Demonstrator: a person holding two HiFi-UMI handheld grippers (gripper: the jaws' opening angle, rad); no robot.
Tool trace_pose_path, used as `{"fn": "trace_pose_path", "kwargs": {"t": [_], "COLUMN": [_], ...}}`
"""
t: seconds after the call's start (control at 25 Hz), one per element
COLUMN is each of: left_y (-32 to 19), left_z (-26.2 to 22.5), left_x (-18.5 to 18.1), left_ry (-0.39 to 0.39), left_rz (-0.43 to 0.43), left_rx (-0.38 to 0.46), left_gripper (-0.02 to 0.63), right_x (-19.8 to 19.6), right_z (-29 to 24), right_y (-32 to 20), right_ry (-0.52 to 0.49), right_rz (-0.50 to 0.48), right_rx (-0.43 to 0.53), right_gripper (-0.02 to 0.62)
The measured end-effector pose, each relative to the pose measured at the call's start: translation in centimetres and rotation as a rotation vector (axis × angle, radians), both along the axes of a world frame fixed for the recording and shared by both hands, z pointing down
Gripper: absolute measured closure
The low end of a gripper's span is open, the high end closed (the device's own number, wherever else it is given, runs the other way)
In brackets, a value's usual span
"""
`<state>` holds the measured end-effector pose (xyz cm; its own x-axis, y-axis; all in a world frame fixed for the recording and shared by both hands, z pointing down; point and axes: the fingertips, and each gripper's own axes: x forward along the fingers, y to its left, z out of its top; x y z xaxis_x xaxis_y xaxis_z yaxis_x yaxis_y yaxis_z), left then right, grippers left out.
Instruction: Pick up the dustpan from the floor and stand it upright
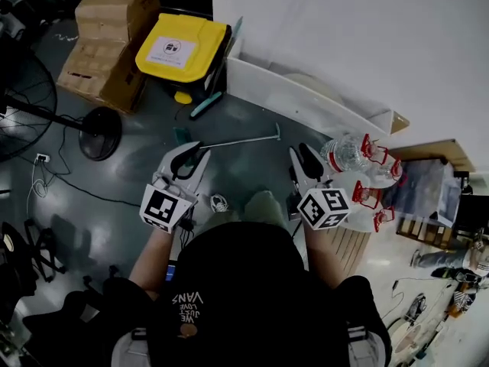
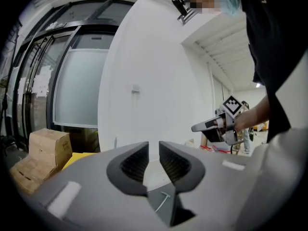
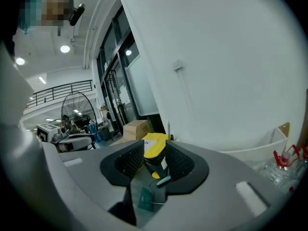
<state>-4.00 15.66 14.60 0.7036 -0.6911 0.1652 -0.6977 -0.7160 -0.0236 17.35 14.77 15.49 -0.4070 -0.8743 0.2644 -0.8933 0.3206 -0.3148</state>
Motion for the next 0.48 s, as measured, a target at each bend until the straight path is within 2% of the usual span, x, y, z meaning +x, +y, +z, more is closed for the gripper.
{"fn": "trace_pose_path", "kwargs": {"t": [0.32, 0.48], "left_y": [-3.1, -5.4], "left_z": [3.6, 6.0], "left_x": [0.0, 0.1], "left_ry": [-0.055, -0.070], "left_rz": [0.000, -0.044], "left_rx": [-0.041, -0.083], "left_gripper": [0.449, 0.437], "right_x": [1.9, 2.6], "right_z": [4.2, 7.2], "right_y": [-5.4, -8.8], "right_ry": [0.014, 0.034], "right_rz": [0.028, 0.004], "right_rx": [-0.082, -0.146], "right_gripper": [0.439, 0.425]}}
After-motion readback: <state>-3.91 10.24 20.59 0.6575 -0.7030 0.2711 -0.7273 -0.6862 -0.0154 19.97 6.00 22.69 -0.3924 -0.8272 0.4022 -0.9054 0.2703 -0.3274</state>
